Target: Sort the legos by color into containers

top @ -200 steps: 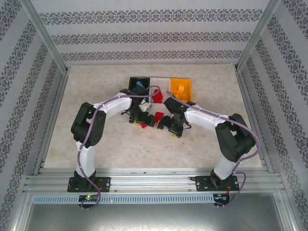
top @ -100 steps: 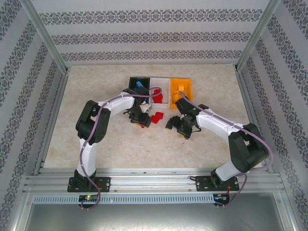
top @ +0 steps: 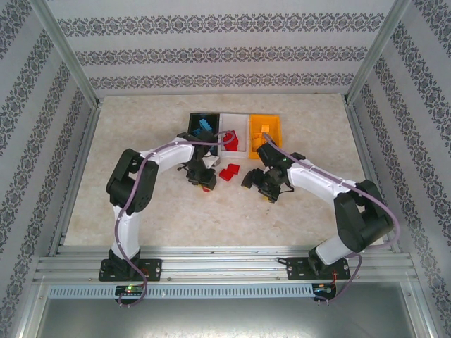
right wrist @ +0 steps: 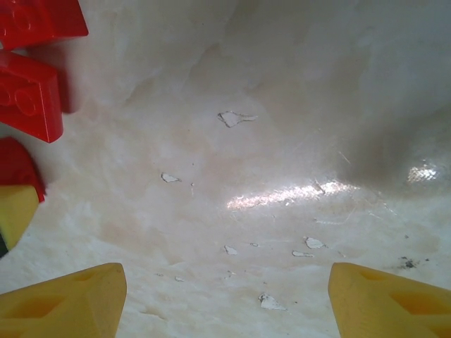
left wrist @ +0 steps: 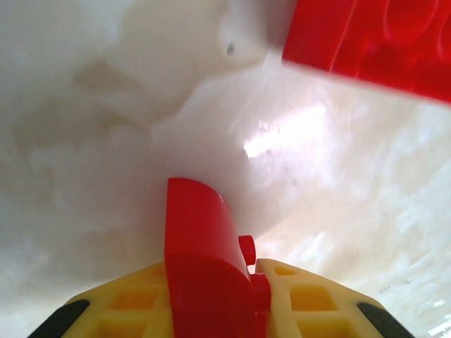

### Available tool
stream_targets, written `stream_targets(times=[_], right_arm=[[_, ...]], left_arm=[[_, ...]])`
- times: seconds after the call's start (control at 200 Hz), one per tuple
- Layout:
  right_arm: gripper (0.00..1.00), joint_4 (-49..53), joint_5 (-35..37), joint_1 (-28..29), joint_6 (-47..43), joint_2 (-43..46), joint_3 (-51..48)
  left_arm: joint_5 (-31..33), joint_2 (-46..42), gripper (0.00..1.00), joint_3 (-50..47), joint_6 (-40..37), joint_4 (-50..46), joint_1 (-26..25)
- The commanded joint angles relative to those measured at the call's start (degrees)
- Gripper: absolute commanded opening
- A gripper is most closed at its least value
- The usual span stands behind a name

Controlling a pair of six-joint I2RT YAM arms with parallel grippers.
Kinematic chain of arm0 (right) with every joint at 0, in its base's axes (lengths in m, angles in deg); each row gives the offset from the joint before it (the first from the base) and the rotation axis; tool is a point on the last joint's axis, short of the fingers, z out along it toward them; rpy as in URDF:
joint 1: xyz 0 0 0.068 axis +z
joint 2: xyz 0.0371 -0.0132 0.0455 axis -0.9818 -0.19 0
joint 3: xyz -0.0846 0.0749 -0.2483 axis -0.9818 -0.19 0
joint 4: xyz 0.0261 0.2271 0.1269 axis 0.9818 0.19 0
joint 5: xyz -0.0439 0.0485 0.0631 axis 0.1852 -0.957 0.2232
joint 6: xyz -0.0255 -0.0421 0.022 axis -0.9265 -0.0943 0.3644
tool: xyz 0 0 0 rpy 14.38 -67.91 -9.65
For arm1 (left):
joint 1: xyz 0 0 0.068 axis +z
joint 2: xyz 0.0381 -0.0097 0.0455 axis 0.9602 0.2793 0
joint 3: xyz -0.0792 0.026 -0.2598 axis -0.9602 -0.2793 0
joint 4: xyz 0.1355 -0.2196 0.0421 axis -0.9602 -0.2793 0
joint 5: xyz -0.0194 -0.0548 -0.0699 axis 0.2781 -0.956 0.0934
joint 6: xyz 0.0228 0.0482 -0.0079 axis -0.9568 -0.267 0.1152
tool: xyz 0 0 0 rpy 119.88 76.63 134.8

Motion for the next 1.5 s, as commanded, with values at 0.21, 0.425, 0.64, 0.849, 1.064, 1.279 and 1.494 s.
stream_targets(times=[0.21, 0.425, 0.64, 0.849, 1.064, 1.279, 1.494], right_arm=[[0.76, -3.5, -1.6, 5.3, 2.4, -6.4, 0.4], [0.76, -5.4, -1.2, 9.4, 4.2, -9.6, -0.4], [0.76, -5.9, -0.8, 9.4, 4.2, -9.3, -2.4], [0.76, -3.6, -1.0, 8.2, 2.4, -8.6, -1.9], [0.76, -1.0, -1.3, 6.5, 0.3, -6.8, -1.8], [0.76, 2.8, -0.7, 5.3, -2.5, -5.8, -0.8], [0.76, 3.1, -0.6, 3.9, -3.0, -4.0, -1.4]], left_arm=[[-11.4, -11.4, 0.24, -11.2, 13.1, 9.4, 0.3], [-16.4, -14.8, 0.24, -9.6, 20.5, 14.4, 5.0], [-21.1, -11.7, 0.24, -3.7, 28.4, 20.9, 8.0], [-20.9, -4.5, 0.24, 6.7, 30.8, 21.0, 8.0], [-19.2, 3.9, 0.25, 19.3, 30.3, 18.7, 7.9], [-18.9, 15.8, 0.33, 36.6, 30.5, 13.9, 7.5], [-18.9, 27.0, 0.56, 57.9, 30.6, 6.7, 5.9]])
